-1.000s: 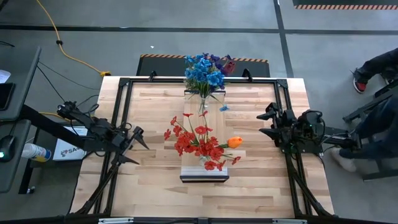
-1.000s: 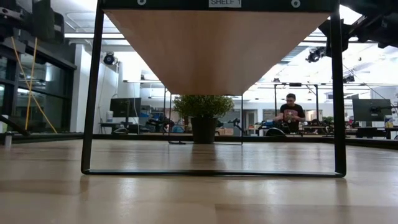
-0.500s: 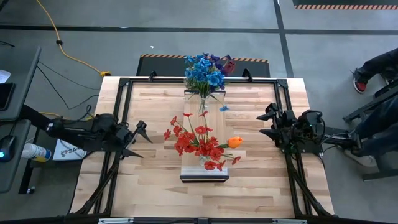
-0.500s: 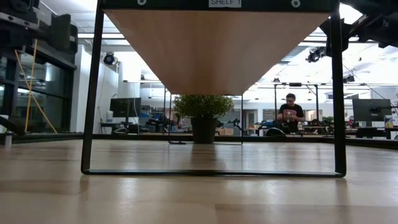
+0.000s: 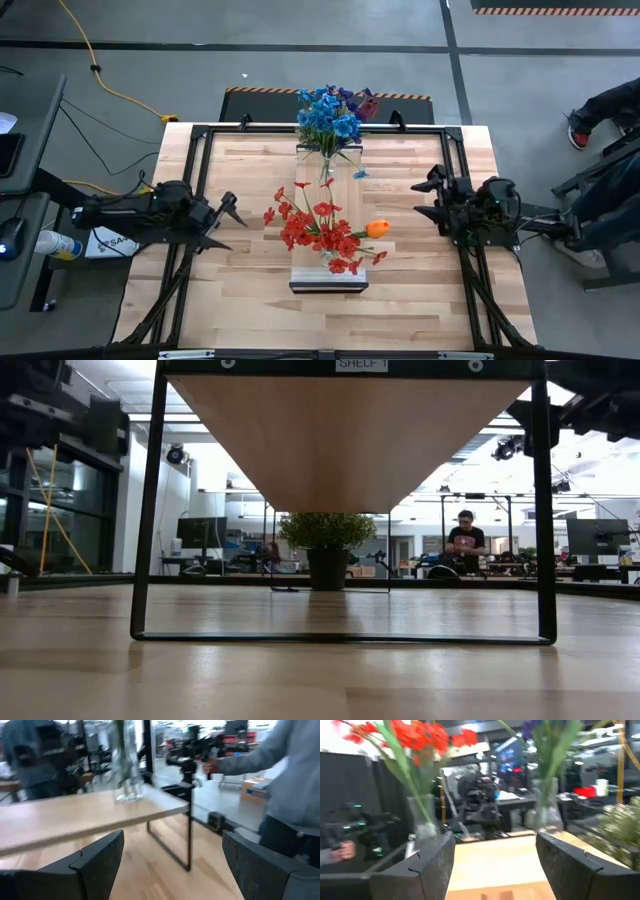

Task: Pick and place flowers into a vace then onto a shelf
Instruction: Return to Home Position

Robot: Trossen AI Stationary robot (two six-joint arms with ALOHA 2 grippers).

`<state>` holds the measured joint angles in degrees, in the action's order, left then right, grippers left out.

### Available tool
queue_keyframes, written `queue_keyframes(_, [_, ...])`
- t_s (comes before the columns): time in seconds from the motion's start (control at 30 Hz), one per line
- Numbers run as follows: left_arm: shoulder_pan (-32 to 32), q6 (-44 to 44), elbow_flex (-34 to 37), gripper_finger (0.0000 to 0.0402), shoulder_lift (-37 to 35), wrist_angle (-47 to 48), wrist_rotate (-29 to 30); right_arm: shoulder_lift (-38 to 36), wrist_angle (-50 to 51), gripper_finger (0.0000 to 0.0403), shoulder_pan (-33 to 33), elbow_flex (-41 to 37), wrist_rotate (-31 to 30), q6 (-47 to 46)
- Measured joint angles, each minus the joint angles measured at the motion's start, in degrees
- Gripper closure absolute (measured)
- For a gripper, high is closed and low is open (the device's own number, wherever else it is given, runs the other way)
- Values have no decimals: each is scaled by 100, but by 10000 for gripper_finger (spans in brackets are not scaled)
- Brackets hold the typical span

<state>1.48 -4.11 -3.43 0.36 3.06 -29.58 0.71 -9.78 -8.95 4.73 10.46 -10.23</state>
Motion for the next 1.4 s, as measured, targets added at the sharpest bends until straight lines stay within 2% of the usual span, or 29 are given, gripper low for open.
queue_keyframes(0.17, [2, 52, 67, 32, 15, -34, 455, 2, 55, 135, -2, -2, -201, 175])
queue_keyframes(0.27, [2, -12, 67, 32, 20, -31, 507, 2, 213, 135, 0, -2, -229, 305])
queue_keyframes(0.47, [2, -6, 67, 32, 20, -9, 826, 2, 464, 135, -1, -2, -685, 317])
queue_keyframes(0.7, [2, 136, 67, 32, 20, 5, 990, 2, 470, 136, -1, -2, -724, 648])
queue_keyframes(0.8, [2, 136, 67, 32, 20, 5, 988, 2, 495, 135, 0, -2, -714, 458])
queue_keyframes(0.97, [2, 523, 67, 32, 20, 3, 942, 2, 505, 136, 0, -2, -695, -813])
queue_keyframes(1.03, [2, 594, 67, 32, 20, 3, 944, 2, 522, 136, 0, -2, -694, -1059])
queue_keyframes(1.4, [2, 593, 67, 32, 20, 4, 969, 2, 606, 135, 0, -2, -691, -893])
